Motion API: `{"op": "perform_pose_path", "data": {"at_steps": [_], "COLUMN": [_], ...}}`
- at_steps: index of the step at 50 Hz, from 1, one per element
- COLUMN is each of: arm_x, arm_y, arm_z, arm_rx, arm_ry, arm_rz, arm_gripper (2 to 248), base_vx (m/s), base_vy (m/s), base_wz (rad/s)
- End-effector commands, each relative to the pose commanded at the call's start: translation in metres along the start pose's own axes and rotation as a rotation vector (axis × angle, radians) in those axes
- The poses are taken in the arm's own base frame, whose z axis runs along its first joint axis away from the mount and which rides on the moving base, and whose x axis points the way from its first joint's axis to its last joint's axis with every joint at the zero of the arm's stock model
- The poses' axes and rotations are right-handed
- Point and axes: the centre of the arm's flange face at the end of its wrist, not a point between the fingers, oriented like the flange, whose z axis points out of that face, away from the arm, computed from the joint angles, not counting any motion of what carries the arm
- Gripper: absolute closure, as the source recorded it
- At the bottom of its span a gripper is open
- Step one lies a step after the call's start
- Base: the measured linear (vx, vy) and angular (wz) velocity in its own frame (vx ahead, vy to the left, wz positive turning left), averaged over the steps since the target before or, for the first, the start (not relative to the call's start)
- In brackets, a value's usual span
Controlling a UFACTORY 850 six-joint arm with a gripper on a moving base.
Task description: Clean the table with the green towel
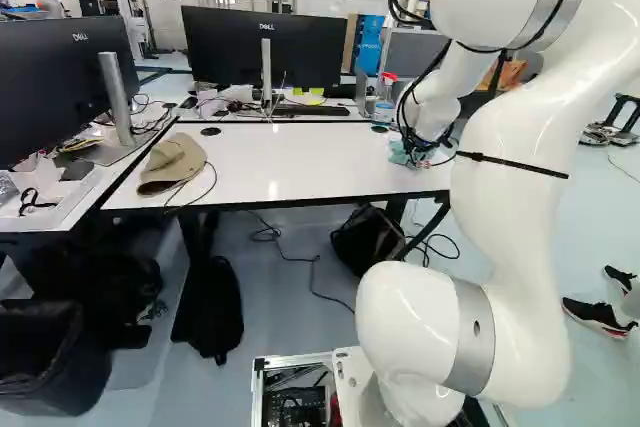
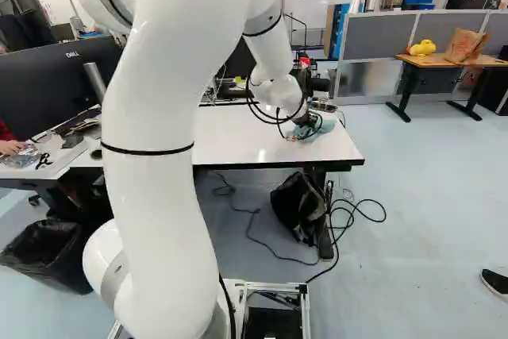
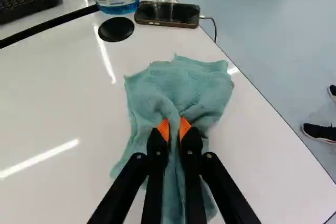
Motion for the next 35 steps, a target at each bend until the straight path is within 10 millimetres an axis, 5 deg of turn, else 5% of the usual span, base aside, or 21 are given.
{"op": "perform_pose_path", "data": {"at_steps": [35], "arm_x": [-0.04], "arm_y": [0.012], "arm_z": [-0.043], "arm_rx": [-0.016], "arm_ry": [-0.03], "arm_rz": [0.017], "arm_gripper": [208], "base_vx": [0.0], "base_vy": [0.0], "base_wz": [0.0]}}
